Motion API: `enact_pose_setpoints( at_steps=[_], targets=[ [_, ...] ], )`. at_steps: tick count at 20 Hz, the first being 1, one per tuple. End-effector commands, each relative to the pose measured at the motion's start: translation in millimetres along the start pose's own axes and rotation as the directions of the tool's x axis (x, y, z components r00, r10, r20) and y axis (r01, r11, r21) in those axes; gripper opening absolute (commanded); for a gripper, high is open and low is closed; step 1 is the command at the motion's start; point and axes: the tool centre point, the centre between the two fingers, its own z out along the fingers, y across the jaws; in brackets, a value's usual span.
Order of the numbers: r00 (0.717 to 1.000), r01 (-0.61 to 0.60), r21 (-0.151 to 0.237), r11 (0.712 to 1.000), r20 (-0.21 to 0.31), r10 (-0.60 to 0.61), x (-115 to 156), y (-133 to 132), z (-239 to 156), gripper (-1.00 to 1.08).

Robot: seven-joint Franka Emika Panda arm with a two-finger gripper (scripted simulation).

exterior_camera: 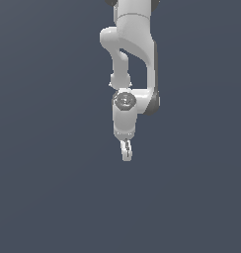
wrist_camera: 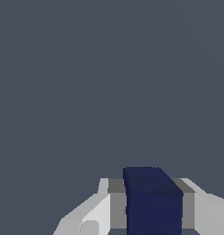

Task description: Pick up the object and move it to a goal position.

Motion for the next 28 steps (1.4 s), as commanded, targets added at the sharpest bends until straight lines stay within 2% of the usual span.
enact_pose_setpoints(
  at_steps=[1, 7, 22, 28],
  targets=[
    [1.0, 0.0, 0.001, 1.0, 0.0, 0.0, 1.2, 2.0, -18.7, -1.0],
    [1.0, -0.001, 0.001, 1.0, 0.001, 0.001, 5.2, 9.2, -79.0, -1.0],
    [1.0, -0.003, 0.001, 1.0, -0.002, 0.003, 18.0, 27.4, -258.7, -1.0],
    [1.0, -0.002, 0.001, 1.0, -0.002, 0.002, 21.2, 31.5, -316.1, -1.0]
  ],
)
